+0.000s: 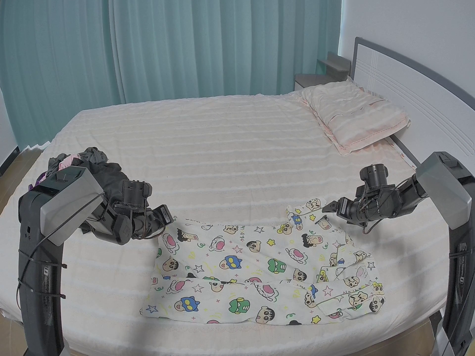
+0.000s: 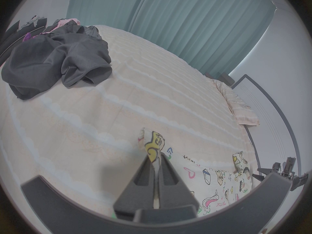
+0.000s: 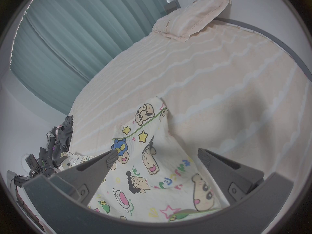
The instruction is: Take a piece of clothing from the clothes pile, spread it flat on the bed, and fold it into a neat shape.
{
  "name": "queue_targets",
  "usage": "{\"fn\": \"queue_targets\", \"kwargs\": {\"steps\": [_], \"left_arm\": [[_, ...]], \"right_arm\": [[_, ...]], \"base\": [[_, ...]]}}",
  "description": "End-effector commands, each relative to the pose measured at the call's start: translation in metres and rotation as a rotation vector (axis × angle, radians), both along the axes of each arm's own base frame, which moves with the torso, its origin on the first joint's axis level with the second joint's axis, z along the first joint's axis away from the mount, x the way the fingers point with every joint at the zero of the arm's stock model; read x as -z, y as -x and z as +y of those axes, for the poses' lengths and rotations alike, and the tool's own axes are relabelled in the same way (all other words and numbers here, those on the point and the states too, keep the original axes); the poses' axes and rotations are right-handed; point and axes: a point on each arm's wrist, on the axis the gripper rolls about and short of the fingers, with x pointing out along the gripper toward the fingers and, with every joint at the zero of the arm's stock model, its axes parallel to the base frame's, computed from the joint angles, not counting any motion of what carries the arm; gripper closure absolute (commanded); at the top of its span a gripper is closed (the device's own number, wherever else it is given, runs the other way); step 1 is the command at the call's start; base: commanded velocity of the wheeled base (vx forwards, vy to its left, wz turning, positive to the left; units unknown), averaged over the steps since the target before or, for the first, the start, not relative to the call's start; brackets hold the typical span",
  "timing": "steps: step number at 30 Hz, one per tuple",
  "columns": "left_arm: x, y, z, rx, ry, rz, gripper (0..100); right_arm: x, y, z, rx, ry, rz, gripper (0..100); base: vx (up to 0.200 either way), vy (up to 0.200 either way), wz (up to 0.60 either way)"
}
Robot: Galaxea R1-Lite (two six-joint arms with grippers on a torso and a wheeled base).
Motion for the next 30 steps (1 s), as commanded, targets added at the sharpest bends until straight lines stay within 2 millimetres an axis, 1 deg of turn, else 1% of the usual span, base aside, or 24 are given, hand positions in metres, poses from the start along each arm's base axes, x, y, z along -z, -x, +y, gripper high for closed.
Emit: {"fn": "queue_targets", "kwargs": {"steps": [1, 3, 5, 6, 10, 12, 15, 16, 19, 24, 27, 30], "left_arm": [[-0.002, 0.003, -0.002, 0.003, 0.001, 0.002, 100], [-0.001, 0.004, -0.001, 0.002, 0.002, 0.007, 100], [-0.001, 0.004, -0.001, 0.002, 0.002, 0.007, 100], [-0.002, 0.007, -0.001, 0.002, 0.000, 0.014, 100], [-0.006, 0.009, -0.001, 0.003, 0.002, 0.010, 100], [-0.007, 0.010, -0.001, 0.004, 0.001, 0.011, 100], [-0.007, 0.011, -0.001, 0.004, 0.001, 0.013, 100], [-0.007, 0.011, -0.002, 0.005, 0.001, 0.011, 100], [-0.007, 0.012, -0.006, 0.013, 0.002, 0.013, 100], [-0.010, 0.013, -0.010, 0.024, 0.002, 0.009, 100], [-0.011, 0.013, -0.010, 0.024, 0.003, 0.006, 100], [-0.011, 0.016, -0.010, 0.024, 0.000, 0.011, 100]], "right_arm": [[0.017, -0.014, 0.010, -0.017, 0.004, 0.027, 0], [0.017, -0.020, 0.015, -0.027, 0.004, 0.037, 0], [0.017, -0.020, 0.015, -0.027, 0.004, 0.037, 0], [0.015, -0.023, 0.018, -0.036, 0.004, 0.056, 0], [0.016, -0.030, 0.022, -0.041, 0.005, 0.073, 0], [0.017, -0.030, 0.026, -0.049, 0.006, 0.082, 0], [0.015, -0.031, 0.027, -0.053, 0.005, 0.080, 0], [0.016, -0.032, 0.027, -0.054, 0.005, 0.090, 100], [0.014, -0.033, 0.028, -0.055, 0.009, 0.120, 100], [0.014, -0.036, 0.028, -0.051, 0.012, 0.123, 100], [0.014, -0.037, 0.028, -0.047, 0.015, 0.123, 100], [0.014, -0.035, 0.024, -0.033, 0.011, 0.131, 100]], "base": [[0.000, 0.000, 0.00], [0.000, 0.000, 0.00], [0.000, 0.000, 0.00], [0.000, 0.000, 0.00], [0.000, 0.000, 0.00], [0.000, 0.000, 0.00], [0.000, 0.000, 0.00], [0.000, 0.000, 0.00], [0.000, 0.000, 0.00], [0.000, 0.000, 0.00], [0.000, 0.000, 0.00], [0.000, 0.000, 0.00]]}}
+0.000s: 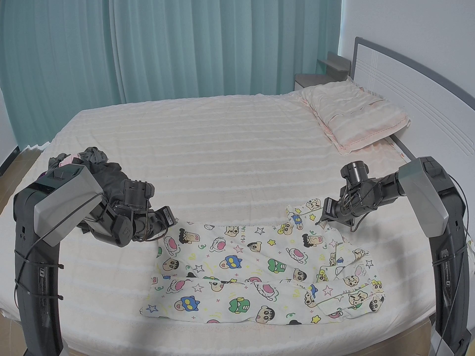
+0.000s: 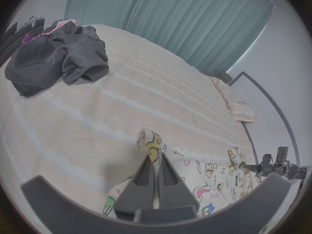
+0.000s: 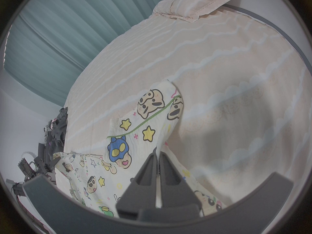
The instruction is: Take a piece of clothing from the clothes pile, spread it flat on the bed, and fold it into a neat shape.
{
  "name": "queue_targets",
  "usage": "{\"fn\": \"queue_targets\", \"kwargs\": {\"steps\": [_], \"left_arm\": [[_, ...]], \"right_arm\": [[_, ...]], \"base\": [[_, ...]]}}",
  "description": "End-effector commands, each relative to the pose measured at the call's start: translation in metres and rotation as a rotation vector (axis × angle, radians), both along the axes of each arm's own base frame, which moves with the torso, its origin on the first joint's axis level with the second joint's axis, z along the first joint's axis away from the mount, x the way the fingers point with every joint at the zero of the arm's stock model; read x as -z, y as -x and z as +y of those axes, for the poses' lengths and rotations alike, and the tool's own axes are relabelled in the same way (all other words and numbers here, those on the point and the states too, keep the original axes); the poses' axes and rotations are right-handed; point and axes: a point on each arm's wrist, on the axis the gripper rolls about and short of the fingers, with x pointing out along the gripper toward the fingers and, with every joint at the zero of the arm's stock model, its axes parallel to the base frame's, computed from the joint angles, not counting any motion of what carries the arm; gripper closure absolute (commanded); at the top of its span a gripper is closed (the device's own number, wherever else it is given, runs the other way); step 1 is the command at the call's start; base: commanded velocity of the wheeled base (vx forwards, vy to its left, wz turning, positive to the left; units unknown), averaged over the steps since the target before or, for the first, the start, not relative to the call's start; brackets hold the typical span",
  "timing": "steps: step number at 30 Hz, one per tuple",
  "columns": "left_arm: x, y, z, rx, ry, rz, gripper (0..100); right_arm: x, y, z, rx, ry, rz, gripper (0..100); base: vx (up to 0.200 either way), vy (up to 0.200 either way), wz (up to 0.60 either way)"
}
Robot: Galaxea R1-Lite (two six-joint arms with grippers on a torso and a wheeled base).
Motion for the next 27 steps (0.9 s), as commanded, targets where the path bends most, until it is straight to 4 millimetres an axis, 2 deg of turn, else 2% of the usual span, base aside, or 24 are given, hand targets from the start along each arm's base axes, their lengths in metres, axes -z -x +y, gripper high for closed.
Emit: {"fn": "queue_targets", "kwargs": {"steps": [1, 5, 8, 11, 18, 27], "left_arm": [[-0.004, 0.002, 0.001, -0.001, -0.003, -0.003, 100], [-0.011, 0.005, 0.001, -0.002, -0.002, -0.016, 100], [-0.017, 0.007, 0.004, -0.012, -0.005, -0.026, 100], [-0.018, 0.007, 0.005, -0.026, -0.015, -0.029, 100], [-0.023, 0.008, 0.006, -0.031, -0.016, -0.035, 100], [-0.035, 0.011, 0.011, -0.042, -0.015, -0.057, 100]], "right_arm": [[0.000, 0.001, -0.005, 0.024, -0.008, 0.008, 100], [-0.015, 0.006, -0.011, 0.060, -0.051, -0.004, 100], [-0.031, 0.015, -0.025, 0.054, -0.105, -0.049, 100], [-0.038, 0.022, -0.032, 0.055, -0.126, -0.079, 100], [-0.048, 0.037, -0.046, 0.033, -0.180, -0.122, 100], [-0.049, 0.044, -0.053, 0.016, -0.200, -0.187, 100]], "base": [[0.000, 0.000, 0.00], [0.000, 0.000, 0.00], [0.000, 0.000, 0.00], [0.000, 0.000, 0.00], [0.000, 0.000, 0.00], [0.000, 0.000, 0.00]]}}
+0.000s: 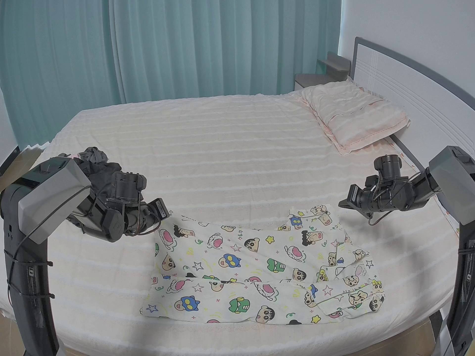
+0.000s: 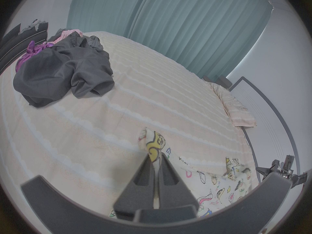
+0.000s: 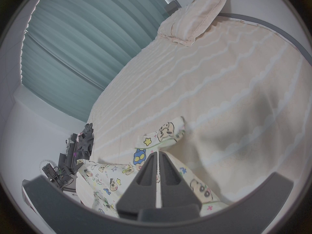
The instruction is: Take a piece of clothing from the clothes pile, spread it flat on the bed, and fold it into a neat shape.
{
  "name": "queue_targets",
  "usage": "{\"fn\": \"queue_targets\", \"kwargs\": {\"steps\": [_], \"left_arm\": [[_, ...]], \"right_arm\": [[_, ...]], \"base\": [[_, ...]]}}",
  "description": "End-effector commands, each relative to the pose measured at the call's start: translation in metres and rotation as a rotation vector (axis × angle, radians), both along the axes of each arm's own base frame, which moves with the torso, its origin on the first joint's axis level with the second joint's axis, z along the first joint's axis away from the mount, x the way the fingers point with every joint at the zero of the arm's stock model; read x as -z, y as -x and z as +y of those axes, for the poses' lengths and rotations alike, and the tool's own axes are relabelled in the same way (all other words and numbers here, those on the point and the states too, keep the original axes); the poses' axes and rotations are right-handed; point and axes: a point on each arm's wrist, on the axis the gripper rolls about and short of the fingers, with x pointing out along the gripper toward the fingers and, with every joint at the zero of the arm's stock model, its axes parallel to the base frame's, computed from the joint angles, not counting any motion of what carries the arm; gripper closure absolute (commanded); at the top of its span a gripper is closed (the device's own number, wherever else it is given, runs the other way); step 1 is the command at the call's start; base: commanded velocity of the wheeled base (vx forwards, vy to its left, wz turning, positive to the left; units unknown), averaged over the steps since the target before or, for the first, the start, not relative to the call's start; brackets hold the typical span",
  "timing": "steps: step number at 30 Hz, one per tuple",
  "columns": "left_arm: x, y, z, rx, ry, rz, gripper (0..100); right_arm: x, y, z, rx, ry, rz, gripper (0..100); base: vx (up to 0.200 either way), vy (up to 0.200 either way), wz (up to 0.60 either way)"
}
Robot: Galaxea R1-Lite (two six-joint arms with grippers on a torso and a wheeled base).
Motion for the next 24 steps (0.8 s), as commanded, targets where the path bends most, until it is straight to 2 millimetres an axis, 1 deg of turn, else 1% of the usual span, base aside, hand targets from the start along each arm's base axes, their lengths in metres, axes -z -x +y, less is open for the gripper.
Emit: {"fn": "queue_targets", "kwargs": {"steps": [1, 6, 7, 8, 9, 10, 17, 18, 20, 21, 22, 23, 24], "left_arm": [[-0.011, 0.003, 0.002, -0.002, 0.002, -0.018, 100], [-0.007, 0.004, 0.002, -0.002, 0.000, -0.009, 100], [-0.007, 0.004, 0.002, -0.002, 0.000, -0.008, 100], [-0.007, 0.004, 0.002, -0.002, 0.000, -0.008, 100], [-0.006, 0.004, 0.002, -0.001, 0.001, -0.006, 100], [-0.006, 0.004, 0.003, -0.002, 0.001, -0.005, 100], [-0.005, 0.006, 0.002, 0.001, 0.000, 0.000, 100], [-0.005, 0.007, 0.002, 0.001, 0.000, 0.002, 100], [-0.005, 0.007, 0.002, 0.001, 0.000, 0.002, 100], [-0.005, 0.007, 0.000, 0.003, 0.001, 0.002, 100], [-0.004, 0.007, 0.000, 0.003, 0.000, 0.003, 100], [-0.004, 0.007, 0.000, 0.003, 0.000, 0.003, 100], [-0.004, 0.007, -0.001, 0.005, 0.000, 0.005, 100]], "right_arm": [[-0.006, 0.007, -0.002, -0.013, -0.013, -0.016, 100], [0.000, 0.007, 0.000, -0.027, -0.009, -0.010, 100], [0.005, 0.005, 0.001, -0.025, -0.003, 0.000, 100], [0.006, 0.005, 0.001, -0.024, 0.001, 0.001, 100], [0.013, 0.004, 0.002, -0.019, 0.022, 0.016, 100], [0.015, 0.002, 0.003, -0.021, 0.034, 0.015, 0], [0.033, -0.019, 0.015, -0.010, 0.099, 0.002, 0], [0.037, -0.021, 0.018, -0.015, 0.112, 0.009, 0], [0.037, -0.021, 0.018, -0.015, 0.112, 0.009, 0], [0.048, -0.021, 0.025, -0.068, 0.155, 0.030, 0], [0.050, -0.020, 0.031, -0.096, 0.166, 0.039, 0], [0.050, -0.020, 0.031, -0.096, 0.166, 0.039, 0], [0.049, -0.019, 0.039, -0.126, 0.166, 0.045, 0]], "base": [[0.000, 0.000, 0.00], [0.000, 0.000, 0.00], [0.000, 0.000, 0.00], [0.000, 0.000, 0.00], [0.000, 0.000, 0.00], [0.000, 0.000, 0.00], [0.000, 0.000, 0.00], [0.000, 0.000, 0.00], [0.000, 0.000, 0.00], [0.000, 0.000, 0.00], [0.000, 0.000, 0.00], [0.000, 0.000, 0.00], [0.000, 0.000, 0.00]]}}
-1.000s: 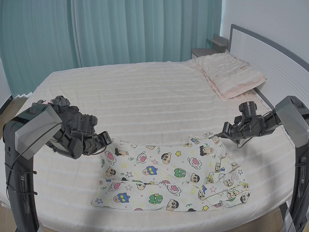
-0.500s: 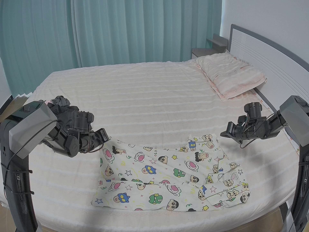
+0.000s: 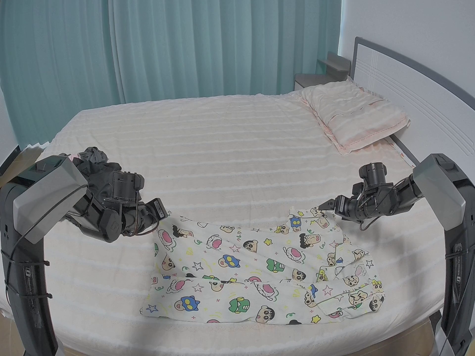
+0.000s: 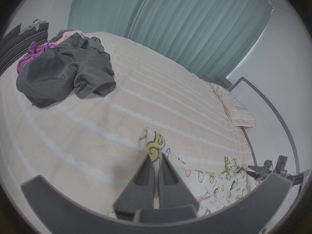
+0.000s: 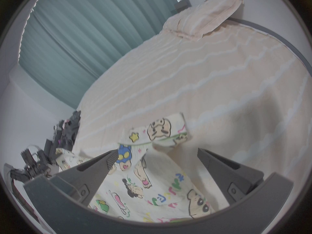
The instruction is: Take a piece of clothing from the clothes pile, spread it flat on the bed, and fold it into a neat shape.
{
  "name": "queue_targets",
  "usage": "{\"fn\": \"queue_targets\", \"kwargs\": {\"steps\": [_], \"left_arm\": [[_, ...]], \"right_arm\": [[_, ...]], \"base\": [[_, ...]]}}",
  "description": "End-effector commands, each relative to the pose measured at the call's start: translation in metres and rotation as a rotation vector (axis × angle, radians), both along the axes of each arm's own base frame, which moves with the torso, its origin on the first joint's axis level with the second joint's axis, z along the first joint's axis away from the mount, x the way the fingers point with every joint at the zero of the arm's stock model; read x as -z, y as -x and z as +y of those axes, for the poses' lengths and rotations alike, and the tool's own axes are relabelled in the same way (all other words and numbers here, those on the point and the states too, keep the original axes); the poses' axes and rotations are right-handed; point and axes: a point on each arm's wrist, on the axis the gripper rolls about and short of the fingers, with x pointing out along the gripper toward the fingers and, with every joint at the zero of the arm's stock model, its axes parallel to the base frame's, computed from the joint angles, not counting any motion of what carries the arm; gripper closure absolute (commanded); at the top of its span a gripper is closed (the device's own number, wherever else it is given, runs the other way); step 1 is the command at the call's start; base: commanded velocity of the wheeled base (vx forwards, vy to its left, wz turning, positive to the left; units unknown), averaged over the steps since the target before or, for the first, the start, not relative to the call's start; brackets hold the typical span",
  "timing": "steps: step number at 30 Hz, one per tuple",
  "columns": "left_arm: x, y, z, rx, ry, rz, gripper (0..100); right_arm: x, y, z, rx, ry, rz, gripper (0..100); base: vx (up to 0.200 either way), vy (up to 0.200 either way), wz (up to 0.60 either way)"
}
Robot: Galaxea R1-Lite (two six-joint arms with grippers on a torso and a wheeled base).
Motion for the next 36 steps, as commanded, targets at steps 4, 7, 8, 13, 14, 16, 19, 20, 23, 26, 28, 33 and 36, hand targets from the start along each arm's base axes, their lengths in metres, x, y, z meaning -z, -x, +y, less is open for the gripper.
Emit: {"fn": "queue_targets", "kwargs": {"steps": [4, 7, 8, 13, 14, 16, 19, 20, 23, 26, 28, 33, 36], "left_arm": [[0.001, 0.000, -0.002, 0.003, 0.000, 0.003, 100], [0.001, 0.000, -0.002, 0.003, 0.000, 0.002, 100], [0.001, 0.000, -0.002, 0.003, 0.000, 0.002, 100], [-0.001, 0.001, -0.004, 0.008, 0.001, -0.003, 100], [-0.001, 0.001, -0.004, 0.008, 0.001, -0.002, 100], [0.000, 0.001, -0.006, 0.012, 0.001, 0.000, 100], [-0.001, 0.001, -0.006, 0.014, 0.001, -0.002, 100], [-0.001, 0.001, -0.006, 0.014, 0.001, 0.000, 100], [-0.001, 0.001, -0.006, 0.014, 0.001, 0.000, 100], [-0.001, 0.002, -0.006, 0.012, -0.001, 0.008, 100], [-0.001, 0.002, -0.006, 0.012, -0.002, 0.018, 100], [-0.003, 0.001, -0.006, 0.012, -0.001, 0.012, 100], [-0.004, 0.000, -0.005, 0.011, -0.001, 0.009, 100]], "right_arm": [[0.014, -0.004, 0.026, -0.102, 0.041, 0.061, 0], [0.013, -0.005, 0.029, -0.134, 0.065, 0.076, 0], [0.013, -0.005, 0.030, -0.140, 0.065, 0.081, 0], [0.012, -0.006, 0.030, -0.151, 0.056, 0.101, 100], [0.011, -0.006, 0.030, -0.153, 0.056, 0.104, 100], [0.012, -0.005, 0.029, -0.155, 0.050, 0.122, 100], [0.013, -0.003, 0.028, -0.184, -0.002, 0.142, 100], [0.013, -0.003, 0.027, -0.181, -0.011, 0.143, 100], [0.014, -0.002, 0.022, -0.161, -0.024, 0.150, 100], [0.016, -0.001, 0.012, -0.145, -0.044, 0.142, 100], [0.017, 0.003, 0.001, -0.135, -0.064, 0.107, 100], [0.014, 0.015, -0.017, -0.148, -0.145, 0.001, 100], [0.010, 0.020, -0.022, -0.140, -0.178, -0.036, 100]], "base": [[0.000, 0.000, 0.00], [0.000, 0.000, 0.00], [0.000, 0.000, 0.00], [0.000, 0.000, 0.00], [0.000, 0.000, 0.00], [0.000, 0.000, 0.00], [0.000, 0.000, 0.00], [0.000, 0.000, 0.00], [0.000, 0.000, 0.00], [0.000, 0.000, 0.00], [0.000, 0.000, 0.00], [0.000, 0.000, 0.00], [0.000, 0.000, 0.00]]}}
